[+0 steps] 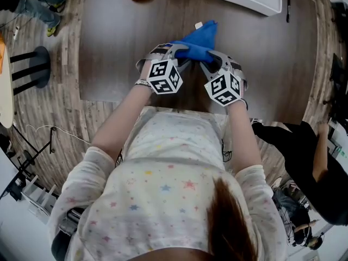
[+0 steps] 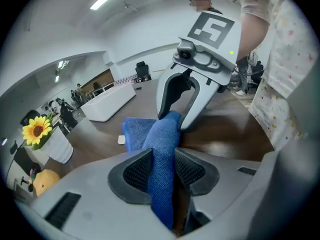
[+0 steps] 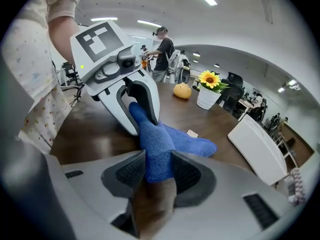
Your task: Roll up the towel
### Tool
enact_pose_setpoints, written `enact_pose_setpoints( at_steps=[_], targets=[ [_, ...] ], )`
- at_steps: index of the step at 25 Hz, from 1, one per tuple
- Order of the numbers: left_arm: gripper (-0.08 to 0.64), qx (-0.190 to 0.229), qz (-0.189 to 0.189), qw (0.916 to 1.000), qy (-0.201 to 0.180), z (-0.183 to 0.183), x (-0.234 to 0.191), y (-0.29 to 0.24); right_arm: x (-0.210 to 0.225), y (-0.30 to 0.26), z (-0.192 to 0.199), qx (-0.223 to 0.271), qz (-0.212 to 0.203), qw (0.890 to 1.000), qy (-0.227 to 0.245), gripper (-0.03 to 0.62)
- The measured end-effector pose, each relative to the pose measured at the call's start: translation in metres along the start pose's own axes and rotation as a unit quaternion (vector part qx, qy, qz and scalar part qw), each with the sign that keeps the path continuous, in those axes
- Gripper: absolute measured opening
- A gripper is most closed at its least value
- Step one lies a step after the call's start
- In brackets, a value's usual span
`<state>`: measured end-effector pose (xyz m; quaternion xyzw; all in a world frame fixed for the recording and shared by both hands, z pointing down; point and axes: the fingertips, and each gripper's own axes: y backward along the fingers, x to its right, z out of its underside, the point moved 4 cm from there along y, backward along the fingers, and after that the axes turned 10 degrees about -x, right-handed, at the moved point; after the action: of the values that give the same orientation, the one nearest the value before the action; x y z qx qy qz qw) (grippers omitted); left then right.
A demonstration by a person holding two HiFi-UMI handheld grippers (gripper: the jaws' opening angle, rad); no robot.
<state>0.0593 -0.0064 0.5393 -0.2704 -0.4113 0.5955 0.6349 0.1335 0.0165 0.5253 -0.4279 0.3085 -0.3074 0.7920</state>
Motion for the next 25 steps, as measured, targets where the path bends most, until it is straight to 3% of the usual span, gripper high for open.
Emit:
enact_pose_setpoints(
  at_steps=[12,20,25],
  targets=[
    [0.092,-0.009,0.039,0.9985,0.037,-0.013,0.035,0.013,-0.018,0.022,0.017,-0.003,-0.024,0.999,0.025,0.12],
    [0.092,-0.008,0.09,0.9924,0.084,-0.019,0.08,0.022,-0.048,0.042,0.039,0.0,-0.098,0.995,0.031,0.118],
    [0.095,0.004,0.145,0.9778,0.151,-0.022,0.1,0.028,-0.058,0.054,0.051,0.012,-0.172,0.985,-0.008,0.12]
  ],
)
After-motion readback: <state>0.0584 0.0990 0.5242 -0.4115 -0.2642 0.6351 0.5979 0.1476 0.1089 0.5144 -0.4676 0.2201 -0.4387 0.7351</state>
